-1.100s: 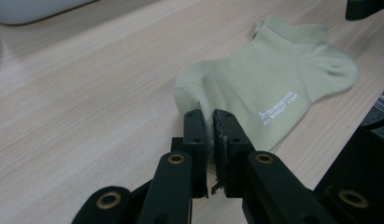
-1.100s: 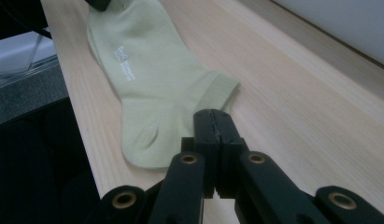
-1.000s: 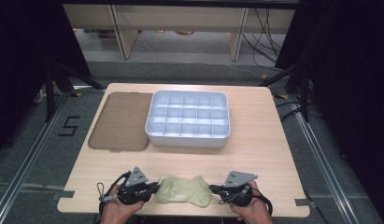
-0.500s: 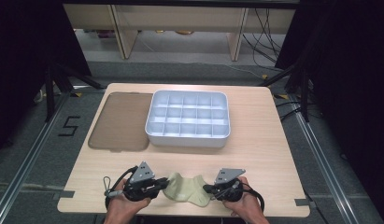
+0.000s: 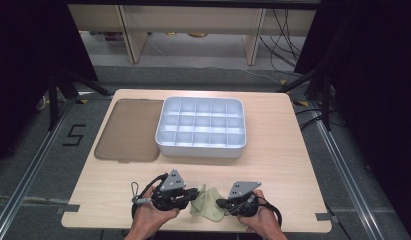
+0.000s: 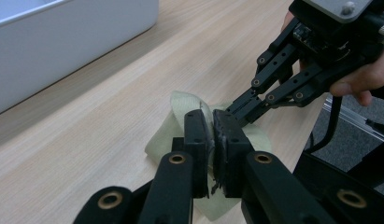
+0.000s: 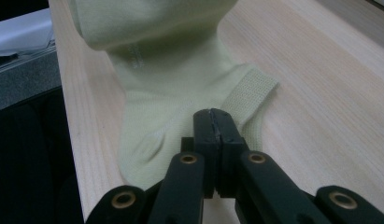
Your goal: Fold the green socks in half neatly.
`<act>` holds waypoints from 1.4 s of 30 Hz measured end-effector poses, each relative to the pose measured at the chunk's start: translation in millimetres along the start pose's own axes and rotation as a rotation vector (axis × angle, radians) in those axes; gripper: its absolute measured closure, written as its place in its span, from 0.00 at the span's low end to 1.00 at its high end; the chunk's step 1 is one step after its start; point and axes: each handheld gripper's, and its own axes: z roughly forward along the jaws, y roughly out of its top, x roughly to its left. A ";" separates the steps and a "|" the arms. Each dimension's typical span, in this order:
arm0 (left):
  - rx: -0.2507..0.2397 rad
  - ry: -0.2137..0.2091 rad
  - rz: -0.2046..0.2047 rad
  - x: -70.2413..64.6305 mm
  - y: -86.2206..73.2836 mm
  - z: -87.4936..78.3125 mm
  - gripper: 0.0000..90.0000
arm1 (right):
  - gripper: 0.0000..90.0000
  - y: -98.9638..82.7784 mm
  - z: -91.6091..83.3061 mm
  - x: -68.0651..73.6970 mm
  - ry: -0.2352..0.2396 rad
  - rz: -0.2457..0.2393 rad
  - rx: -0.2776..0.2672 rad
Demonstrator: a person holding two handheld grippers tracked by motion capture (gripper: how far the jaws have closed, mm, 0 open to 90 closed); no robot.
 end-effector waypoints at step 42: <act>0.090 -0.077 0.064 -21.6 2.2 56.0 0.93 | 0.96 -5.6 -21.6 -20.8 -0.019 0.073 -0.026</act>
